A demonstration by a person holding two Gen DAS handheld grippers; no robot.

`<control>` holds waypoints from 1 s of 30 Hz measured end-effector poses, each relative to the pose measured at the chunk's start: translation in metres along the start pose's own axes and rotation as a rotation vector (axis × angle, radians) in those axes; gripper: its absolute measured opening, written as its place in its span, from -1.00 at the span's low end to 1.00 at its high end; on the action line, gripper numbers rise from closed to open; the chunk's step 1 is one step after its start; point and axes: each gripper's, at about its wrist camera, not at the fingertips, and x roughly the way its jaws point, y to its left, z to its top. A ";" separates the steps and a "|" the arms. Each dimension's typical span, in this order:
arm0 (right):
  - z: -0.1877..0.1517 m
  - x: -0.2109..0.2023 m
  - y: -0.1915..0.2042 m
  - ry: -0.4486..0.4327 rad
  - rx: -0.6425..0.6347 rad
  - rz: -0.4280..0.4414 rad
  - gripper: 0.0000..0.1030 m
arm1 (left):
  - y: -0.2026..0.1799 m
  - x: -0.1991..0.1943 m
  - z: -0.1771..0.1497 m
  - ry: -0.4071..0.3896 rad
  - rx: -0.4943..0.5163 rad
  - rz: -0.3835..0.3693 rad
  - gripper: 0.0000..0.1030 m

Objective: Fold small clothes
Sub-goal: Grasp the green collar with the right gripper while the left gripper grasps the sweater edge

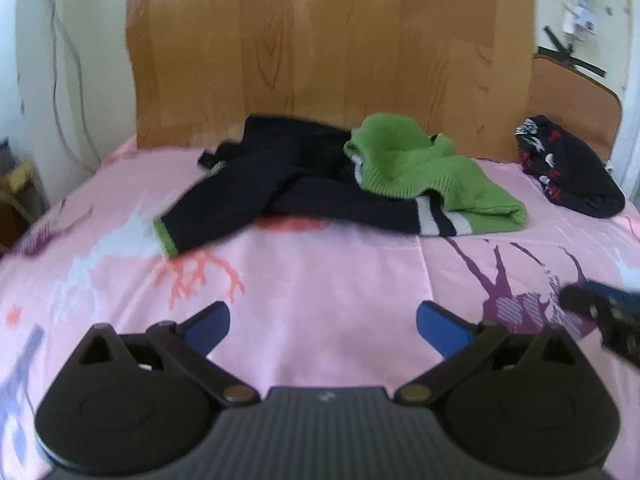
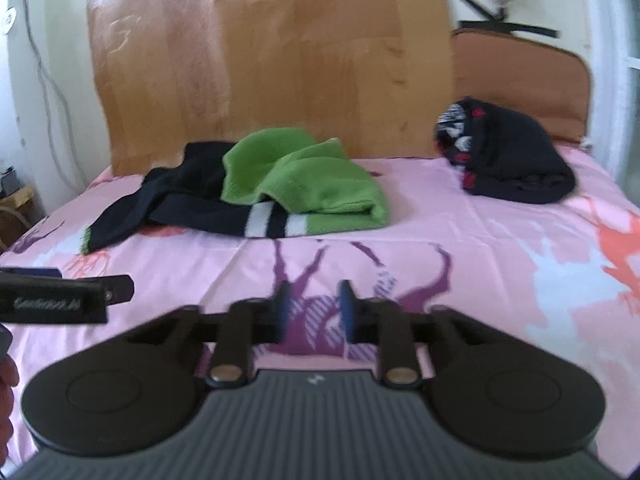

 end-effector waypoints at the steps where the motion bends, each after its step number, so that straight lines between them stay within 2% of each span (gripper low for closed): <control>1: 0.007 0.006 0.000 0.001 -0.014 0.015 -0.53 | 0.002 -0.001 0.002 -0.023 0.025 0.007 0.99; 4: 0.032 0.039 0.021 -0.016 -0.222 -0.014 -0.51 | 0.014 -0.002 0.011 -0.083 0.073 0.047 0.99; 5: 0.039 0.055 0.028 0.014 -0.299 -0.047 -0.47 | 0.020 0.000 0.016 -0.091 0.072 0.049 1.00; 6: 0.046 0.072 0.032 0.031 -0.357 -0.043 -0.39 | 0.024 0.001 0.019 -0.095 0.071 0.043 0.99; 8: 0.057 0.102 0.036 0.095 -0.394 0.006 0.01 | 0.033 0.005 0.026 -0.105 0.079 0.035 0.99; 10: 0.063 0.123 0.042 0.107 -0.432 0.021 0.08 | 0.037 0.009 0.032 -0.118 0.101 0.042 0.99; 12: 0.070 0.143 0.046 0.100 -0.469 -0.008 0.04 | 0.039 0.017 0.044 -0.119 0.130 0.045 0.99; 13: 0.074 0.152 0.045 0.125 -0.469 -0.017 -0.08 | 0.038 0.021 0.049 -0.117 0.140 0.042 0.99; 14: 0.078 0.160 0.042 0.160 -0.465 -0.024 -0.59 | 0.037 0.025 0.056 -0.115 0.153 0.035 0.99; 15: 0.082 0.164 0.037 0.172 -0.461 -0.043 -0.61 | 0.037 0.031 0.065 -0.115 0.168 0.020 0.99; 17: 0.096 0.150 0.018 0.121 -0.390 -0.055 -0.68 | 0.037 0.039 0.077 -0.119 0.188 0.007 0.99; 21: 0.124 0.101 -0.022 -0.018 -0.273 -0.102 -0.68 | 0.022 0.060 0.107 -0.179 0.311 0.003 0.99; 23: 0.134 0.087 -0.040 -0.045 -0.226 -0.120 -0.69 | 0.009 0.080 0.124 -0.163 0.349 -0.041 0.96; 25: 0.142 0.082 -0.053 -0.050 -0.184 -0.117 -0.70 | -0.006 0.098 0.134 -0.148 0.384 -0.065 0.78; 28: 0.151 0.073 -0.068 -0.074 -0.132 -0.122 -0.82 | -0.037 0.129 0.133 -0.173 0.518 -0.033 0.72; 30: 0.154 0.074 -0.069 -0.084 -0.122 -0.104 -0.82 | -0.058 0.141 0.124 -0.188 0.603 -0.068 0.72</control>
